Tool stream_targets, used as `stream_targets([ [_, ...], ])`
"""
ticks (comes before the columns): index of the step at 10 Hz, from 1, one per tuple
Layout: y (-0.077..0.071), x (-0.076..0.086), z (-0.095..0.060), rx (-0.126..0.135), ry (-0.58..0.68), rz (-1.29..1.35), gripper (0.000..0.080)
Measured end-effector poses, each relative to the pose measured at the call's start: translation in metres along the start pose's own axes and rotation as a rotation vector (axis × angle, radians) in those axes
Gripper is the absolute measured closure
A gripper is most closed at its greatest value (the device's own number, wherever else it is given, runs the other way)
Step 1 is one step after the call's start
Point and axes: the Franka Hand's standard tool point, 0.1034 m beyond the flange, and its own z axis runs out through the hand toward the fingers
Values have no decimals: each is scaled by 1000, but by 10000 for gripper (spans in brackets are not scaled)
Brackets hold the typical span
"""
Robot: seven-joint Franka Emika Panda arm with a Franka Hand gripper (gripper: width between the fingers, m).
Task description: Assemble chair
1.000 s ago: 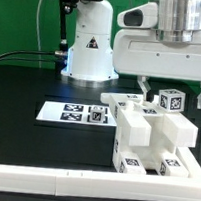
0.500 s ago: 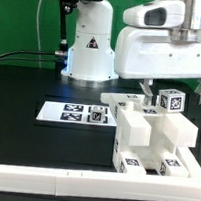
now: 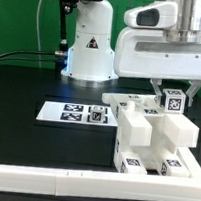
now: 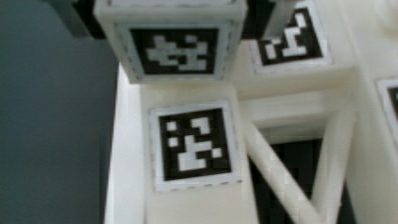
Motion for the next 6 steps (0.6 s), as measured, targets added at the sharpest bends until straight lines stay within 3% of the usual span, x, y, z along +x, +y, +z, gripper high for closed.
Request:
stream_targets([
  [3, -9, -1, 0, 7, 14, 456, 535],
  [5, -18, -2, 0, 29, 16, 832, 535],
  [6, -15, -1, 0, 41, 11, 891, 535],
])
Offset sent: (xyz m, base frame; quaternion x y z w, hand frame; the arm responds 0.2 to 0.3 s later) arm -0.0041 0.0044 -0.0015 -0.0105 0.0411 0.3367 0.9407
